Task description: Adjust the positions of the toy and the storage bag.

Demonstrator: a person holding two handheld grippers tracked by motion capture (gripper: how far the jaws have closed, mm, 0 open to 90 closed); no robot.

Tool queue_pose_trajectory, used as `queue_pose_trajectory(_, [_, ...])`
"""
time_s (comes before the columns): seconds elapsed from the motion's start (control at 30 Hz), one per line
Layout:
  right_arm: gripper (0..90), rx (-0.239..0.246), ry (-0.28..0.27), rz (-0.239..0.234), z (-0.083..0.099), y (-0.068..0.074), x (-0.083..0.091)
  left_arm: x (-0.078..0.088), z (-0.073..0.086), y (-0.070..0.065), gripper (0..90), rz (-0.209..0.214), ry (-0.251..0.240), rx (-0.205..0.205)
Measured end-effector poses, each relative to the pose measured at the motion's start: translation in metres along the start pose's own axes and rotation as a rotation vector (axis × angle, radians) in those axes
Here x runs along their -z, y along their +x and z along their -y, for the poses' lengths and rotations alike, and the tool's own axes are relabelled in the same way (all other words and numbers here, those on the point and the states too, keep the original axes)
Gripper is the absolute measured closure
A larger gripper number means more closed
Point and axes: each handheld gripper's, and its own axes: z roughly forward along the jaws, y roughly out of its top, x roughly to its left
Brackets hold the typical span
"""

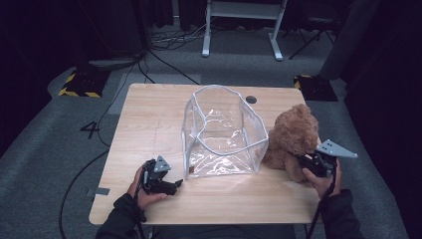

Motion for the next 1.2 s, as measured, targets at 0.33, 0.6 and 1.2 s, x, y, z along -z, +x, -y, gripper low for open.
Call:
queue_pose_trajectory(0.33, [73.8,0.012,-0.046,-0.012,-0.002,-0.001,0.013,0.000,0.000,0.000,14.1,0.002,0.001,0.000])
queue_pose_trajectory(0.6, [76.2,0.026,-0.030,-0.017,-0.001,0.000,0.010,0.000,0.000,0.001,14.1,0.002,0.000,-0.005])
queue_pose_trajectory(1.2, [55.6,0.058,0.038,-0.053,-0.007,0.008,0.007,0.000,0.000,0.001,14.1,0.003,0.000,-0.005])
